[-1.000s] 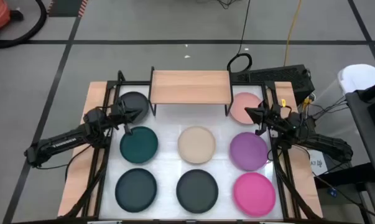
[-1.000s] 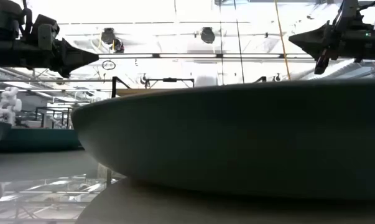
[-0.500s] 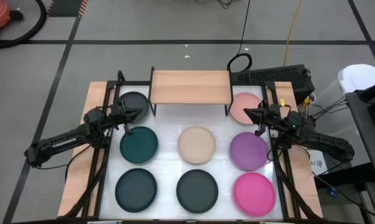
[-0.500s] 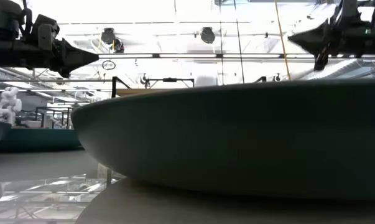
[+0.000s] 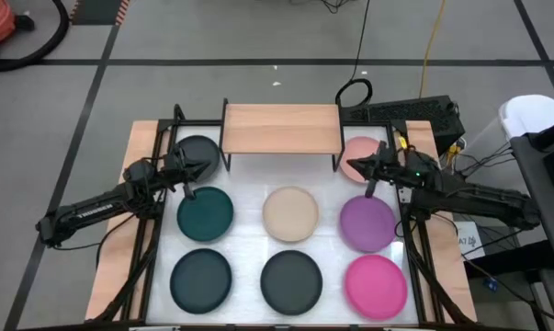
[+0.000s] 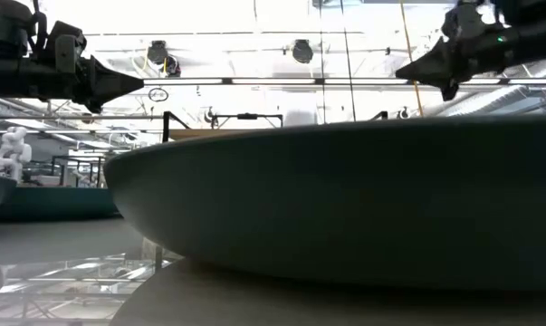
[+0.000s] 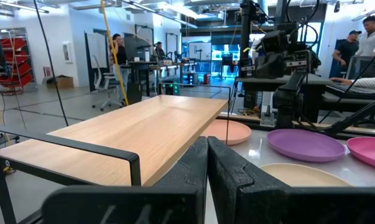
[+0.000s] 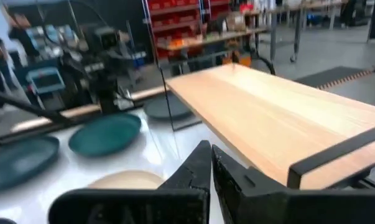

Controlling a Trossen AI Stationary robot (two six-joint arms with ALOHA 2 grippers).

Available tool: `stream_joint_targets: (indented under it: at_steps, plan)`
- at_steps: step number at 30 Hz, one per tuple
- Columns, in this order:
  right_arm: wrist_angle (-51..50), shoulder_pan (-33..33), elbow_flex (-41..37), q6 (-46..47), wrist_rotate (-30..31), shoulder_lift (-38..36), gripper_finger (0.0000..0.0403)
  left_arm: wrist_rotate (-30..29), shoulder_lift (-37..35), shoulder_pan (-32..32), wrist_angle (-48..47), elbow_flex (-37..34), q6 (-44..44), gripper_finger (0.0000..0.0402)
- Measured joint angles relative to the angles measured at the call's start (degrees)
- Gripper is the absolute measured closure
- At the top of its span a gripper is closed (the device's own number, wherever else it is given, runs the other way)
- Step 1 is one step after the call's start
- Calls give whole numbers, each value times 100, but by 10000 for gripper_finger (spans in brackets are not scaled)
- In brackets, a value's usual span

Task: Place and stack plates onto a shelf
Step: Put the brown plate on the shelf

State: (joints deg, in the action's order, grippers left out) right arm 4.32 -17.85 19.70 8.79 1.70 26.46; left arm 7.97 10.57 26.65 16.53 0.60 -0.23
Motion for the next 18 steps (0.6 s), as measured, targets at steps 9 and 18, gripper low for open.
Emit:
stream_joint_targets:
  at_steps: [9,18]
  plan:
    - [-1592,185,1004,-469,751,1401,403,0,2,0,0,0,-2,387]
    - [-2845,273,1069,-362,725,2120,320,0,0,0,0,0,-1,387]
